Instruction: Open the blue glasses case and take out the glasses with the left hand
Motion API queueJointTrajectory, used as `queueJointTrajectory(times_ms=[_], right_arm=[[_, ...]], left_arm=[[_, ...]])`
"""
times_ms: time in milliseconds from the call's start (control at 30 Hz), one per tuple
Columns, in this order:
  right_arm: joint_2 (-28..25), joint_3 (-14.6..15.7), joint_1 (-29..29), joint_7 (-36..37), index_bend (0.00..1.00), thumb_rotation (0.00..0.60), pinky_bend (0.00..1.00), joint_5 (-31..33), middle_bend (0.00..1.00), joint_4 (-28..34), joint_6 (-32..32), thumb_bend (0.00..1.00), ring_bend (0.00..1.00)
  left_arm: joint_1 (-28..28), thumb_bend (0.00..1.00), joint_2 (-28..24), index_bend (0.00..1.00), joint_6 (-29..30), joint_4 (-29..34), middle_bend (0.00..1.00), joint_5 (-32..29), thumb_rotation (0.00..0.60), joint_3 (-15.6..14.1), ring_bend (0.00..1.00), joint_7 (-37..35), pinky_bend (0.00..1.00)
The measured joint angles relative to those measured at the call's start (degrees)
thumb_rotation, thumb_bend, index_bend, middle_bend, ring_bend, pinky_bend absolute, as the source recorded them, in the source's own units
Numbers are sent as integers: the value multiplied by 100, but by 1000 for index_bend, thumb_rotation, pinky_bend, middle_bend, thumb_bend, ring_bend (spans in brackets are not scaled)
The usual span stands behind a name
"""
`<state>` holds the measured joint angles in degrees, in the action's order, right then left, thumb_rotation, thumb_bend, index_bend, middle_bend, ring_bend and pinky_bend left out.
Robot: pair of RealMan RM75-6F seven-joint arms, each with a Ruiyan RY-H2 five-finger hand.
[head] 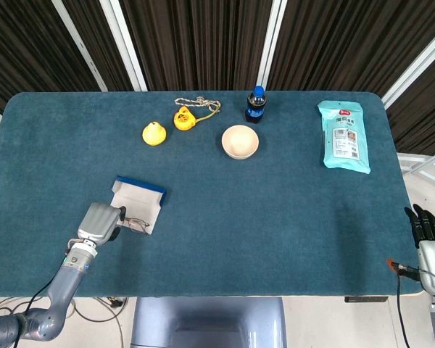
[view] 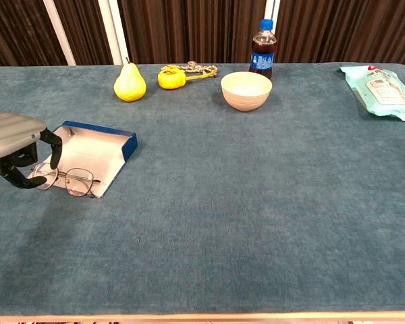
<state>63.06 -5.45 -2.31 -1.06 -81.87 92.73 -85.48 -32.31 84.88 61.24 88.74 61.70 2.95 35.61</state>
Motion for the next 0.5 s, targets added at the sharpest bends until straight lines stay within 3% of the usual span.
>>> queueJointTrajectory(times_ms=[500], right_arm=[[-8, 8, -1, 12, 0, 600, 210, -2, 0, 21, 15, 161, 0]], left_arm=[[-97, 359, 207, 517, -39, -279, 1000, -131, 600, 108, 942, -23, 1000]])
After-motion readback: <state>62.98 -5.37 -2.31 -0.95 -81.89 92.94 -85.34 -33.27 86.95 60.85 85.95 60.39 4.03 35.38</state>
